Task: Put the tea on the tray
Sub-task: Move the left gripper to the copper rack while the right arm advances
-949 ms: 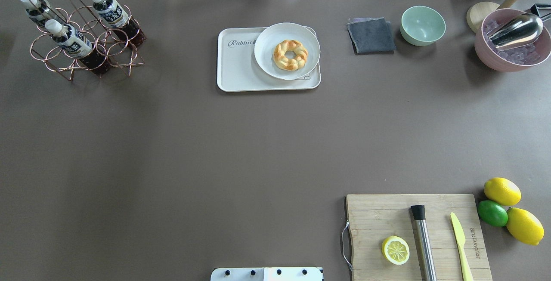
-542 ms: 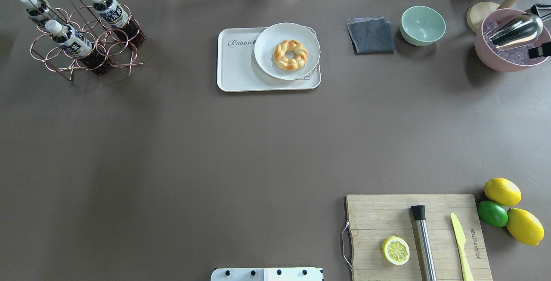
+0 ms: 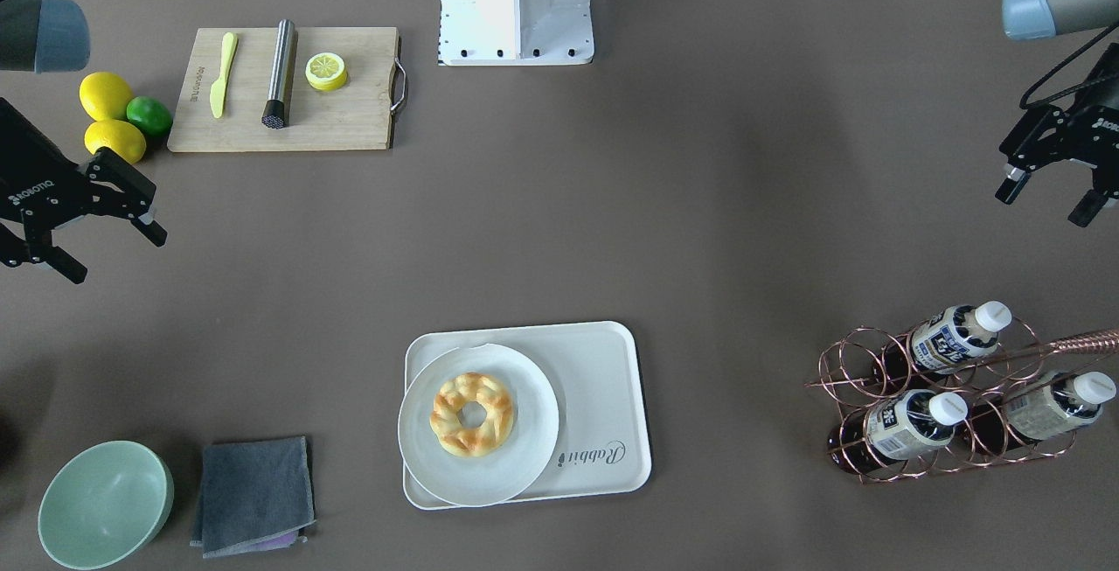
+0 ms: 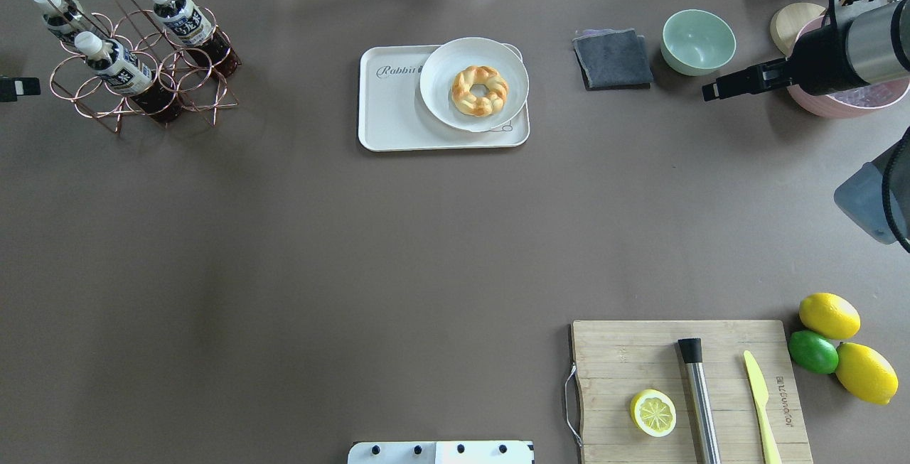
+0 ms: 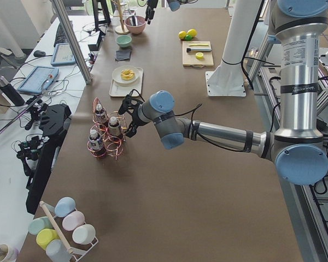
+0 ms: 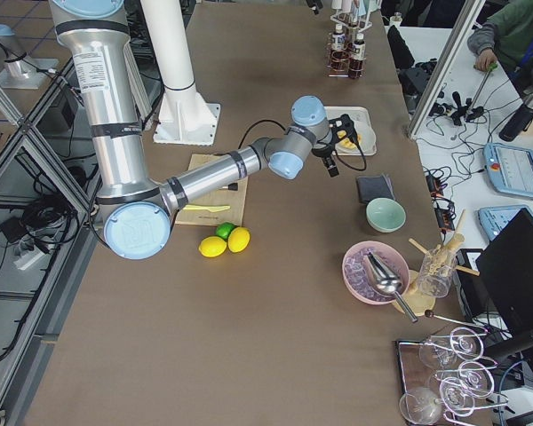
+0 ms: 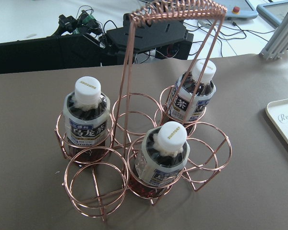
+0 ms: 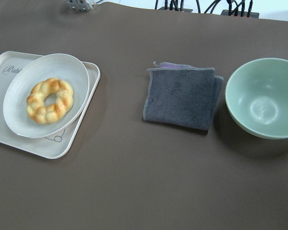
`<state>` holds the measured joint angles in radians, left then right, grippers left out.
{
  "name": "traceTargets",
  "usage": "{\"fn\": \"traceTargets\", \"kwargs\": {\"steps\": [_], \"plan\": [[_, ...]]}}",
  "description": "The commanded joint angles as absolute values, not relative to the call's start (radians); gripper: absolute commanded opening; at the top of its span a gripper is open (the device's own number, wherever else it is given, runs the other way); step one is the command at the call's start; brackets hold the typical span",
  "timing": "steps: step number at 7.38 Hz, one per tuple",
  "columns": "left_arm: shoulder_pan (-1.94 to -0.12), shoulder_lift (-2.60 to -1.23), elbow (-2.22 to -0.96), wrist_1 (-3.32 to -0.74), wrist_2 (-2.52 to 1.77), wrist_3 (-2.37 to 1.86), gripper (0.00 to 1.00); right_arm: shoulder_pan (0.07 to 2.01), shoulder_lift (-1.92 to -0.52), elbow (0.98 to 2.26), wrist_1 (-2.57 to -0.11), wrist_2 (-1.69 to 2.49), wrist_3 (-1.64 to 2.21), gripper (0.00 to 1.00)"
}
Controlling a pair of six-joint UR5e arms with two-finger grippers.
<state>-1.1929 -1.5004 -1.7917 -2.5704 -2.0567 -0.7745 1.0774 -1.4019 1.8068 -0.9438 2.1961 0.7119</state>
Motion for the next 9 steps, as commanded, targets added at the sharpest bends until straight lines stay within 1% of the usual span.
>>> {"fn": "traceTargets", "kwargs": {"steps": [1,2,4,5,6,8,9], "plan": [[-1.085,-1.538,-1.784,-2.579,-1.831,-0.805,0.97,1.022,-1.39,1.819,-0.94,2.131,0.724,1.0],[-1.054,-1.566,-1.767,-2.576,-1.763,-0.805,0.97,1.022,-1.39,1.819,-0.94,2.129,0.724,1.0],[-1.048,-1.647,-1.68,-2.58,-1.713,-0.796,0.96,1.02,-1.388,1.819,-0.94,2.125,0.724,1.0],[-1.048,-1.664,-1.655,-2.583,-1.713,-0.792,0.93,1.019,-1.388,1.821,-0.94,2.12,0.724,1.0],[-1.048,-1.681,-1.649,-2.58,-1.703,-0.792,0.93,1.017,-1.388,1.819,-0.94,2.114,0.724,1.0],[-1.048,-1.704,-1.619,-2.583,-1.68,-0.788,0.83,1.017,-1.388,1.821,-0.94,2.112,0.724,1.0],[-1.048,-1.704,-1.608,-2.585,-1.68,-0.785,0.81,1.017,-1.388,1.821,-0.94,2.112,0.724,1.0]]}}
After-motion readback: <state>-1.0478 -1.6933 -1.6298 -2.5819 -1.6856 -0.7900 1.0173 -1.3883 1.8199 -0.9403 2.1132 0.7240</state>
